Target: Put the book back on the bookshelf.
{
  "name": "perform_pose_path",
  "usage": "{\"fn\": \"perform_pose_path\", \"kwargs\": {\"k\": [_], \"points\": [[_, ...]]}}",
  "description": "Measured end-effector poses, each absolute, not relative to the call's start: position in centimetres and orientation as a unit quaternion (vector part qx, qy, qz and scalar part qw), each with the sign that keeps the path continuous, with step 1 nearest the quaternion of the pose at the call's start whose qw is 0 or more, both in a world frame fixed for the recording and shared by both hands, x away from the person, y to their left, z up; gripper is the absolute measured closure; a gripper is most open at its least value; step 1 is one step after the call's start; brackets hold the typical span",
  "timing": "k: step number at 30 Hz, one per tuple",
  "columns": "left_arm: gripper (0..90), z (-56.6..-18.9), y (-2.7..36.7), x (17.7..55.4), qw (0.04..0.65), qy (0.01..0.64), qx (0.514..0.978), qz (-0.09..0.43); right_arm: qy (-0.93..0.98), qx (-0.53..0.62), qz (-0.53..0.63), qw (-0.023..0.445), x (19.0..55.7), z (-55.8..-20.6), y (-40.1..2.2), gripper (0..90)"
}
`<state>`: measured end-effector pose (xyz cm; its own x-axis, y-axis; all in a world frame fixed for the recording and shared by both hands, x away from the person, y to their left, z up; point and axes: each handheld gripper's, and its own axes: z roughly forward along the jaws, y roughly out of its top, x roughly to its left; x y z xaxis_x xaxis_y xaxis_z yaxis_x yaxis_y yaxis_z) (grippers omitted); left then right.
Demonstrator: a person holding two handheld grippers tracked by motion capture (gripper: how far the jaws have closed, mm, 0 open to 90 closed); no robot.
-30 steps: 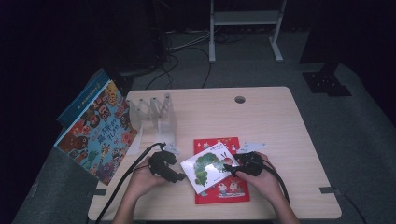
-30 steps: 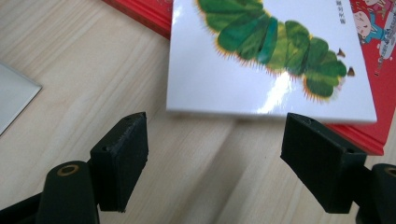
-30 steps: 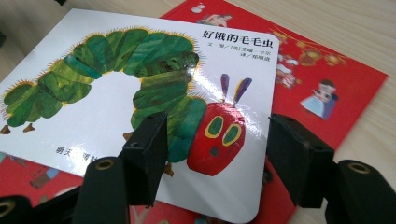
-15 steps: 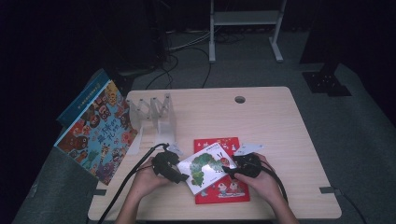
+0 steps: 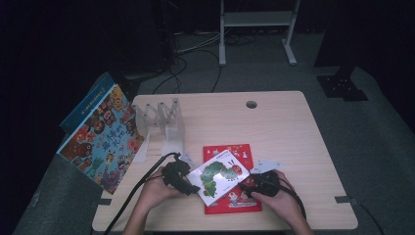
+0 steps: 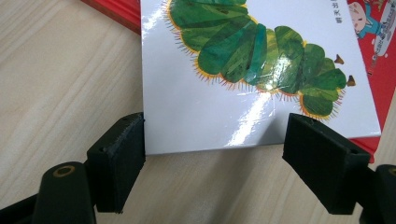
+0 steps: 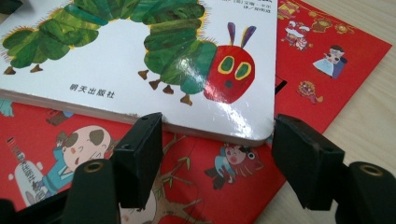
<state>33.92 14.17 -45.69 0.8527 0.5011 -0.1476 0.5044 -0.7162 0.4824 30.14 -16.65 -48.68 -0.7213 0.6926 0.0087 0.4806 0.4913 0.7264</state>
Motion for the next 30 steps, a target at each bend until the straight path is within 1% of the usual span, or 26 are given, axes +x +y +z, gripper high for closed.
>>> {"fn": "perform_pose_path", "kwargs": {"k": [8, 13, 19, 22, 30], "points": [[19.1, -45.9, 14.8, 34.7, 0.280, 0.282, 0.918, -0.015, 0.849, 0.342, 0.375, 0.147, 31.2, -48.8, -16.2, 33.1], [17.5, -46.0, 15.1, 35.4, 0.286, 0.291, 0.913, -0.011, 0.853, 0.333, 0.374, 0.147, 31.7, -48.8, -15.5, 34.1], [10.9, -46.4, 14.9, 35.6, 0.289, 0.299, 0.910, -0.015, 0.851, 0.332, 0.379, 0.147, 31.8, -48.9, -14.7, 33.8], [9.5, -46.6, 14.7, 35.5, 0.289, 0.302, 0.908, -0.027, 0.858, 0.321, 0.373, 0.148, 31.0, -48.7, -14.7, 32.4], [8.1, -46.8, 14.3, 35.2, 0.293, 0.301, 0.907, -0.037, 0.851, 0.321, 0.392, 0.135, 28.7, -48.7, -14.0, 32.0]]}}
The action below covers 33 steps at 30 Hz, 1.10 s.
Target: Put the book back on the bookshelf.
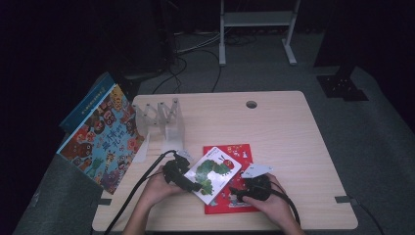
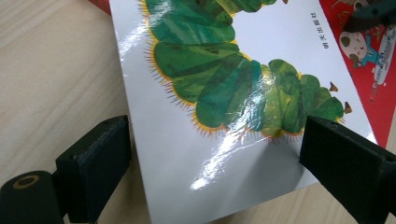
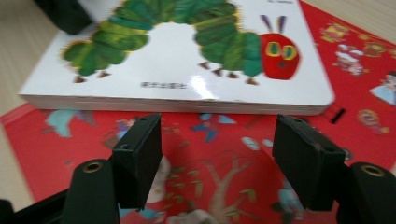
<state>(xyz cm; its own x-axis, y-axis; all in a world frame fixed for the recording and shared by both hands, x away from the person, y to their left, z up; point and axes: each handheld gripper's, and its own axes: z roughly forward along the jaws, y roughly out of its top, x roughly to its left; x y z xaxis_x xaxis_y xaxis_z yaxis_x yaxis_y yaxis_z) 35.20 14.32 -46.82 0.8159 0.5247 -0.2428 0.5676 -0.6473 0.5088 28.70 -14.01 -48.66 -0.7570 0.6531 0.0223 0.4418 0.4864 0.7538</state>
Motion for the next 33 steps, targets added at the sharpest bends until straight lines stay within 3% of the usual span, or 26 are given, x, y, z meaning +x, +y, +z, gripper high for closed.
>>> {"fn": "perform_pose_path", "kwargs": {"k": [9, 12, 15, 19, 33], "points": [[7.9, -46.9, 14.5, 35.2, 0.293, 0.305, 0.905, -0.042, 0.851, 0.322, 0.398, 0.121, 27.7, -49.0, -12.1, 21.2], [7.9, -46.9, 14.5, 35.2, 0.292, 0.307, 0.905, -0.043, 0.852, 0.320, 0.393, 0.135, 27.6, -49.3, -11.4, 13.9], [7.9, -46.9, 14.5, 35.2, 0.293, 0.307, 0.904, -0.043, 0.852, 0.318, 0.391, 0.144, 27.5, -49.5, -11.0, 13.0], [7.9, -47.0, 14.4, 35.2, 0.295, 0.310, 0.903, -0.042, 0.854, 0.303, 0.399, 0.142, 27.3, -49.9, -10.3, 0.4], [0.0, -47.3, 14.0, 35.0, 0.282, 0.308, 0.907, -0.049, 0.849, 0.312, 0.400, 0.148, 27.3, -50.1, -9.8, 0.0]]}}
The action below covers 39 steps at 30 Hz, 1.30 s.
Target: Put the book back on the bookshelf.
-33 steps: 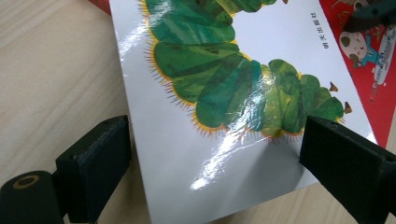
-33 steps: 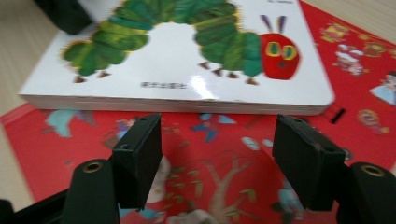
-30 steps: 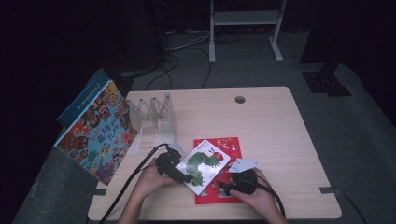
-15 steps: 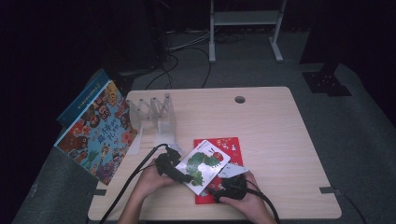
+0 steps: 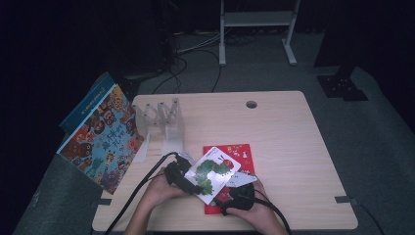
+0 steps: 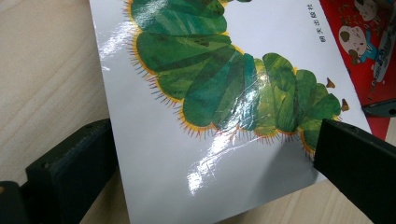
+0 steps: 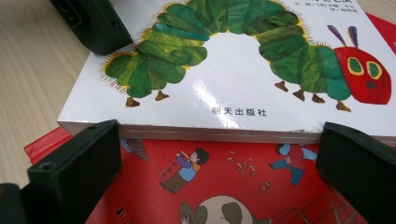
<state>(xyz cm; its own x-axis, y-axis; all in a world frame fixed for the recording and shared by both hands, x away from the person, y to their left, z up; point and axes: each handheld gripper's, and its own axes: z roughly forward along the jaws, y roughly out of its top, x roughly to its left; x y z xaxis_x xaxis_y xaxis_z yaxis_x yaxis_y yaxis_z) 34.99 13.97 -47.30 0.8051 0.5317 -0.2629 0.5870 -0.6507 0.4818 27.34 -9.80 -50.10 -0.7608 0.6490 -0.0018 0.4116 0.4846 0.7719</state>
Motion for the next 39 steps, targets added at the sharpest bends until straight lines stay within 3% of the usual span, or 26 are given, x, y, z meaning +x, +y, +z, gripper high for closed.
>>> {"fn": "perform_pose_path", "kwargs": {"k": [12, 31, 39], "points": [[3.6, -46.7, 13.8, 34.9, 0.278, 0.319, 0.906, -0.035, 0.847, 0.316, 0.401, 0.147, 27.3, -50.1, -9.7, 0.0], [10.7, -42.1, 15.1, 33.6, 0.387, 0.289, 0.875, -0.032, 0.845, 0.322, 0.400, 0.150, 27.3, -50.1, -9.8, 0.0], [12.3, -40.7, 14.5, 32.7, 0.400, 0.265, 0.877, -0.023, 0.844, 0.325, 0.400, 0.150, 27.3, -50.1, -9.8, 0.0]]}}
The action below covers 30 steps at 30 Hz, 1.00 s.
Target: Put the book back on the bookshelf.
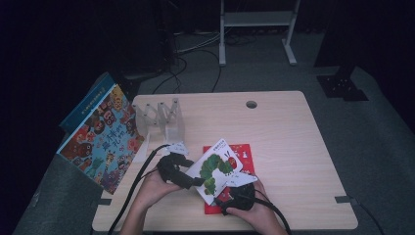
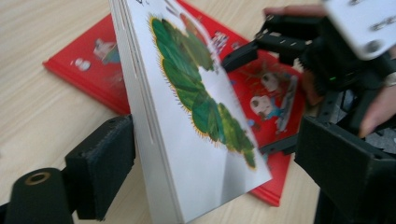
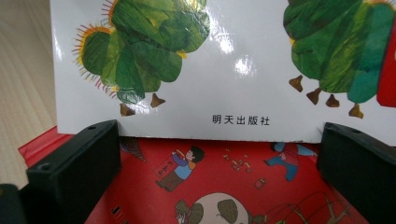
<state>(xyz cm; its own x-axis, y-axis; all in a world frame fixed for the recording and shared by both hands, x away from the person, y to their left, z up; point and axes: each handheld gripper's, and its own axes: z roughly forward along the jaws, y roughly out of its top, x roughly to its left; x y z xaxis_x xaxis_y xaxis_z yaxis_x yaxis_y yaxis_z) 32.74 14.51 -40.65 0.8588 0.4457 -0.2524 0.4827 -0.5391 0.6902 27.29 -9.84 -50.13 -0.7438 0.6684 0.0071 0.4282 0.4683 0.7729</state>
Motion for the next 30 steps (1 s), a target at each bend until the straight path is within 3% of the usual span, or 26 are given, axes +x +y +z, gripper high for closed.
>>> {"fn": "perform_pose_path", "kwargs": {"k": [17, 30], "points": [[16.8, -39.2, 13.8, 31.6, 0.415, 0.223, 0.882, -0.014, 0.844, 0.325, 0.399, 0.150, 27.3, -50.1, -10.0, 0.0], [36.0, -39.5, 11.7, 30.9, 0.370, 0.199, 0.908, -0.010, 0.844, 0.325, 0.400, 0.150, 27.3, -50.1, -10.2, 0.0]]}}
